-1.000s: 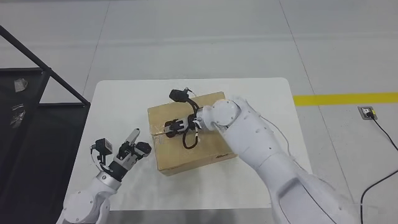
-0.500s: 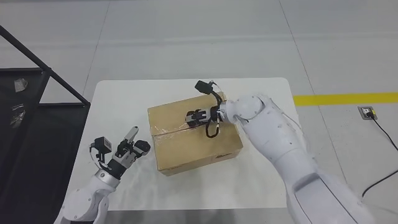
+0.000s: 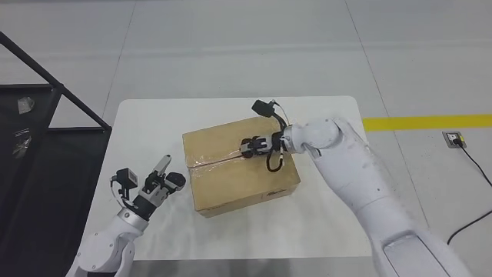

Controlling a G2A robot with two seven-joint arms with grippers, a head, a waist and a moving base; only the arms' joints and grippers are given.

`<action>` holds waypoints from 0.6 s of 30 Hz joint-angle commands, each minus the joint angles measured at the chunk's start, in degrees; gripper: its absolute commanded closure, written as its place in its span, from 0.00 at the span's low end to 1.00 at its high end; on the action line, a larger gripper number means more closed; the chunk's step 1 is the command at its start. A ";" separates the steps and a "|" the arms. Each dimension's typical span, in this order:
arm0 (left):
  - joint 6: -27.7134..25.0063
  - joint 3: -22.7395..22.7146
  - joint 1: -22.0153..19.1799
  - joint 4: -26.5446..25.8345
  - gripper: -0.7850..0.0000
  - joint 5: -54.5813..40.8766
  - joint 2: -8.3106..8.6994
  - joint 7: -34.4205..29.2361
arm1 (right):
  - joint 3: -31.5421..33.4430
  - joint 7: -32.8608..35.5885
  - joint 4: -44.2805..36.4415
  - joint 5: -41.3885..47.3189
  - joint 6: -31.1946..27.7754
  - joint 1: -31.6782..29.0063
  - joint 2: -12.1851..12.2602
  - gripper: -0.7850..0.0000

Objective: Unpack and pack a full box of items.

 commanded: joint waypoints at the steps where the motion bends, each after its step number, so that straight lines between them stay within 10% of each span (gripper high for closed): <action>1: 0.00 0.06 -0.02 -0.05 0.00 0.09 0.02 -0.04 | 1.45 -0.39 -4.09 -1.68 2.75 -1.89 1.08 1.00; 18: -0.10 -0.48 0.00 0.11 0.00 -0.48 0.22 -0.64 | 13.25 -0.11 -23.76 -10.41 20.27 -13.13 7.15 1.00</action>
